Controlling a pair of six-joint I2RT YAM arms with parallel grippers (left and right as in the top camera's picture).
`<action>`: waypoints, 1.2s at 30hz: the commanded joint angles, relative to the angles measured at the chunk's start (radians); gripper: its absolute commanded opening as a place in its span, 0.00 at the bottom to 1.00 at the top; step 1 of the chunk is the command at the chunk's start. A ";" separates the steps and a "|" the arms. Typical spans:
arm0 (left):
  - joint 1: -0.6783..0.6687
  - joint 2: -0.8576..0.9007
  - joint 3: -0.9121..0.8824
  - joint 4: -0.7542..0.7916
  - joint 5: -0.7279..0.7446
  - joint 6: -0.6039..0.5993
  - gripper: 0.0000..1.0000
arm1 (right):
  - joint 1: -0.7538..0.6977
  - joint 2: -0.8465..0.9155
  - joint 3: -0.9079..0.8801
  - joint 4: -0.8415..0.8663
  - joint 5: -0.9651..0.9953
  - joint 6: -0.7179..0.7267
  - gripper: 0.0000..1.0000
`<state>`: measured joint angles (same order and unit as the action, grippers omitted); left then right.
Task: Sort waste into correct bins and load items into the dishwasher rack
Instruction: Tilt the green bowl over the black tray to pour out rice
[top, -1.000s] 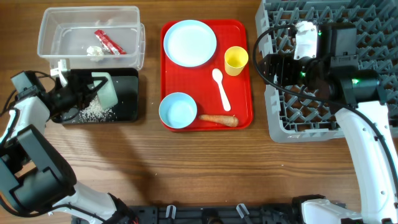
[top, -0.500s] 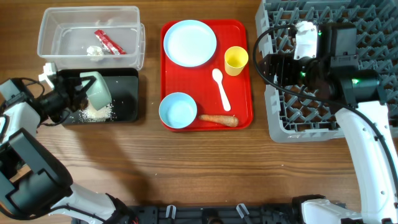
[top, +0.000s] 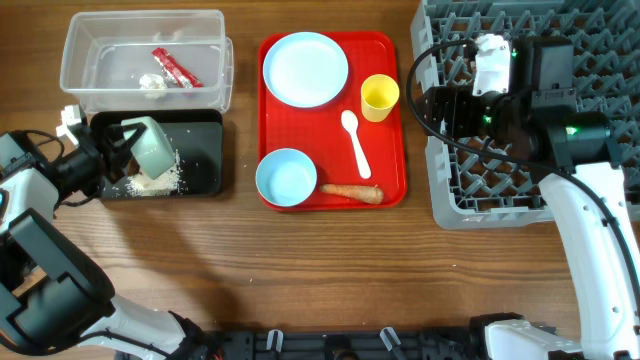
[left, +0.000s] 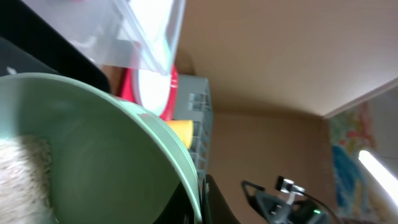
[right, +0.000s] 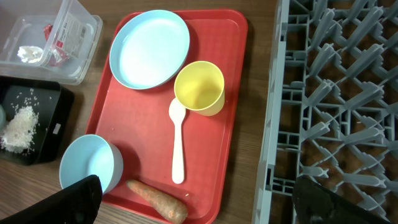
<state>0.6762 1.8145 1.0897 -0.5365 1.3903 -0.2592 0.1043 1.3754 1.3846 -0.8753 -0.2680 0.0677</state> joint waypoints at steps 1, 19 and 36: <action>0.009 0.005 -0.008 0.030 0.075 -0.041 0.04 | 0.010 0.009 0.021 -0.001 0.005 0.014 1.00; 0.011 0.005 -0.008 0.055 0.167 -0.156 0.04 | 0.010 0.009 0.021 -0.002 0.005 0.014 1.00; -0.005 0.001 -0.008 0.010 0.056 -0.172 0.04 | 0.010 0.009 0.021 -0.001 0.005 0.014 1.00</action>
<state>0.6765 1.8141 1.0870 -0.5304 1.5009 -0.4286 0.1043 1.3754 1.3846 -0.8776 -0.2684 0.0677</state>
